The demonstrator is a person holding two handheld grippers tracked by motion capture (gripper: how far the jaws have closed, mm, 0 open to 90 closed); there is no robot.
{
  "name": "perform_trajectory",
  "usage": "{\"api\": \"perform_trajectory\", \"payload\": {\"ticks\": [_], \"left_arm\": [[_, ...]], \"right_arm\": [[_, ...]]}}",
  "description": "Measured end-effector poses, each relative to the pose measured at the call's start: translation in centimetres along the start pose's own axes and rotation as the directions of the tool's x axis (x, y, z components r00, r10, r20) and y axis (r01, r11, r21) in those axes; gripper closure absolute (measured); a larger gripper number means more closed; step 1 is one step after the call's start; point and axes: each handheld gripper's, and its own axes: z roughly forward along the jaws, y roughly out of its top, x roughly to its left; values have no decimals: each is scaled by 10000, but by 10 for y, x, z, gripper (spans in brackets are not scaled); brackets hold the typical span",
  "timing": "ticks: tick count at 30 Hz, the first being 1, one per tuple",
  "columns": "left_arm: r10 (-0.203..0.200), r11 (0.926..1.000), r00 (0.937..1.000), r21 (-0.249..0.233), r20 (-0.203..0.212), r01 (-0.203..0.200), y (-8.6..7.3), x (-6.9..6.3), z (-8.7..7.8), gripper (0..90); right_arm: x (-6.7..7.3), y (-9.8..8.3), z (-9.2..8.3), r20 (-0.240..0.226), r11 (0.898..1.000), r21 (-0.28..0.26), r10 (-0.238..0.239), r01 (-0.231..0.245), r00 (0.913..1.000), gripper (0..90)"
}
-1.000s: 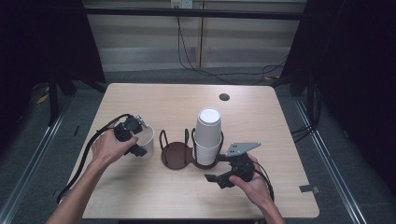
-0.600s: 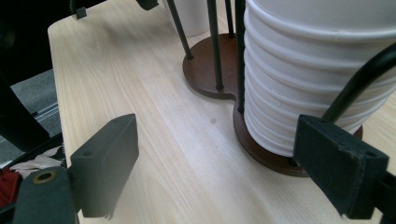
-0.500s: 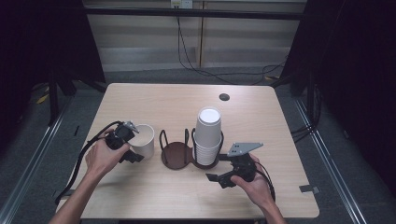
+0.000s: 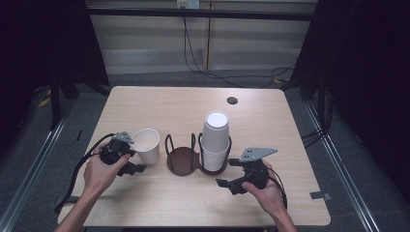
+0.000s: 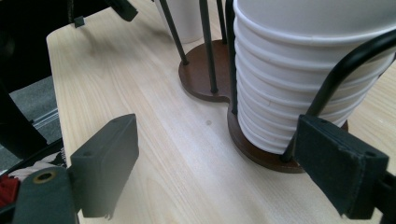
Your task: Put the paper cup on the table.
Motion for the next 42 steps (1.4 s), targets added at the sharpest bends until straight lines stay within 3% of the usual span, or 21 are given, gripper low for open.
{"api": "perform_trajectory", "payload": {"ticks": [2,7,11,14,17,22,28,30,32,35,39,42], "left_arm": [[-89,9983,9998,-578,152,98,-5,-2,-2,214],[-336,9912,9986,-1270,409,385,-17,-7,-4,214],[-595,9817,9981,-1800,163,615,-22,-14,-6,216],[-494,9825,9987,-1806,-149,459,-26,-22,-6,237],[-413,9792,9991,-1991,-94,386,-30,-29,-8,235],[-185,9650,9994,-2619,-305,99,-36,-42,-12,229],[20,9640,9990,-2656,-454,-140,-43,-63,-10,212],[-310,9559,9991,-2931,-299,208,-45,-68,-8,211],[-566,9463,9983,-3178,157,587,-46,-72,-4,211],[-211,9514,9997,-3076,-142,157,-44,-78,2,211],[-235,9377,9992,-3458,323,332,-44,-83,13,211],[-704,9183,9956,-3857,620,889,-46,-85,20,193]], "right_arm": [[0,0,0,-1,10000,-29,24,-24,10000,146],[2,-4,-1,16,10000,70,28,-29,10000,146],[2,-10,-3,54,9998,130,127,-128,9999,146],[1,-14,-5,82,9996,158,215,-217,9997,146],[0,-16,-6,107,9996,191,211,-213,9997,146],[0,-18,-6,178,9995,145,267,-270,9995,146],[1,-17,-10,261,9996,68,275,-277,9993,146],[1,-19,-10,263,9996,123,268,-271,9993,146],[2,-20,-10,256,9994,134,301,-305,9992,146],[2,-21,-10,274,9994,125,322,-326,9991,146],[1,-22,-9,328,9994,69,325,-328,9989,146],[1,-25,-8,443,9992,16,392,-393,9982,146]]}}
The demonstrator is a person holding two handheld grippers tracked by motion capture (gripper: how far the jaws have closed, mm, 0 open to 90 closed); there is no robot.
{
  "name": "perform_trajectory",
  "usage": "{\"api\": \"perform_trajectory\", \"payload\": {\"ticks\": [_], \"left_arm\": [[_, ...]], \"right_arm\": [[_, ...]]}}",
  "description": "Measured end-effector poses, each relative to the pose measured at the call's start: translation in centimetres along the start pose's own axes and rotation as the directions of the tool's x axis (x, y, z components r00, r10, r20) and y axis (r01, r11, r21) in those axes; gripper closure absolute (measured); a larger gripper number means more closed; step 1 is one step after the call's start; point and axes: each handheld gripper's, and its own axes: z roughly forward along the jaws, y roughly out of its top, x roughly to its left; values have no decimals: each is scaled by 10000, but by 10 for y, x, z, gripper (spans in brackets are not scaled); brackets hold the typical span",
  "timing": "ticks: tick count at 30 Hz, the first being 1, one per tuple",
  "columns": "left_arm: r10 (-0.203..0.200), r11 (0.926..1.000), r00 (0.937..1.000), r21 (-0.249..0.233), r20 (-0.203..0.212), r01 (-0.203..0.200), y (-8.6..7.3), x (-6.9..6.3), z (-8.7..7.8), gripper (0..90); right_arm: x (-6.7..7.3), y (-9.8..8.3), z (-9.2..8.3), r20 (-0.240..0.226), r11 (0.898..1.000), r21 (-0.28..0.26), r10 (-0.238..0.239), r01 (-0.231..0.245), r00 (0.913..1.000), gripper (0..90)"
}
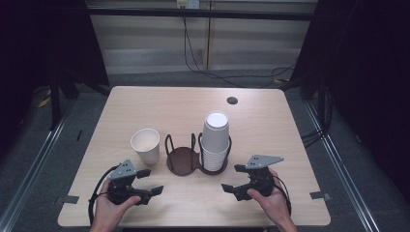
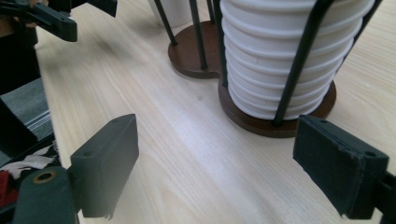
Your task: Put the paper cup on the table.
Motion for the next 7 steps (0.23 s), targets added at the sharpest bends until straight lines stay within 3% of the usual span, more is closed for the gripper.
{"api": "perform_trajectory", "payload": {"ticks": [1,2,5,7], "left_arm": [[-122,9998,9999,-143,-14,122,-1,-1,2,193],[-4,9998,9999,-196,-144,1,-2,-2,3,194],[629,9975,9965,-286,-559,-646,1,-6,4,225],[383,9980,9981,-477,-474,-405,2,-8,6,226]], "right_arm": [[0,-1,1,86,10000,11,-1,1,10000,146],[-1,-2,2,131,10000,12,53,-53,9999,146],[-3,-5,7,157,9990,399,174,-180,9997,147],[-5,-7,12,212,9964,789,283,-299,9994,148]]}}
